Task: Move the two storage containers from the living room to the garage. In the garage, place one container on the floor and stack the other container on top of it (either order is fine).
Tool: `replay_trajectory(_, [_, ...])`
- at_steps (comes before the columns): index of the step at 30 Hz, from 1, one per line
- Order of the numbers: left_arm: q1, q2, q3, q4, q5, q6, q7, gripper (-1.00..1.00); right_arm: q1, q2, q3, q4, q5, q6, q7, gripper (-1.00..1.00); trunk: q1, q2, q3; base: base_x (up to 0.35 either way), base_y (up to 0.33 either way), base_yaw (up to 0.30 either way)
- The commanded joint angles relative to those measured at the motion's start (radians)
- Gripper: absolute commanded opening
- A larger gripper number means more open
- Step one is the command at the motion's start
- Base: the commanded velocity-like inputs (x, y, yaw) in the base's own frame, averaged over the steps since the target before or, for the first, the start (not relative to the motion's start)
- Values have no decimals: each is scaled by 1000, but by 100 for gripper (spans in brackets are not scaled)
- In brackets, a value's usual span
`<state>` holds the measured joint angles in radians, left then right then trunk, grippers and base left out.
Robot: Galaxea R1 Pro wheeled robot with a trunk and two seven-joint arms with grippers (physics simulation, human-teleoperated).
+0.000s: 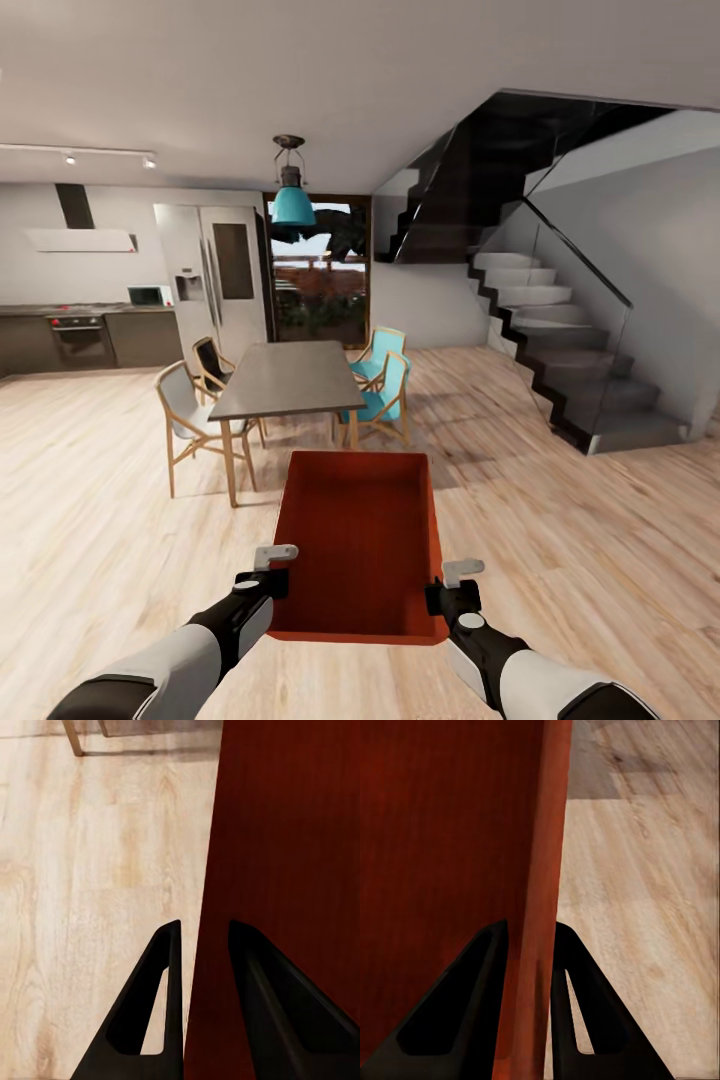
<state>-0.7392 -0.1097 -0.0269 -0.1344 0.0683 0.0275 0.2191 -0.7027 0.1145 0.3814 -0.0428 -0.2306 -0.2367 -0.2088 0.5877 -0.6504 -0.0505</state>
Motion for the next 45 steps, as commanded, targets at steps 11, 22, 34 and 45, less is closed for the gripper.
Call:
replay_trajectory(11, [0,7,7,-5,-15,3,10,-100,-1,1,-72,1,-12,-2,0,-100,0,-2,-2,0,0,-287])
replay_trajectory(22, [0,6,7,-5,-15,3,10,-100,-1,1,-72,1,-12,-3,-1,-100,0,-2,-2,0,0,-287])
replay_trajectory(34, [0,6,7,-5,-15,3,10,-100,-1,1,-72,1,-12,-2,-1,-100,0,-2,-2,0,0,-287])
replay_trajectory(45, [0,5,7,-5,-15,3,10,-100,-1,1,-72,1,-12,-3,-1,-100,0,-2,-2,0,0,-287])
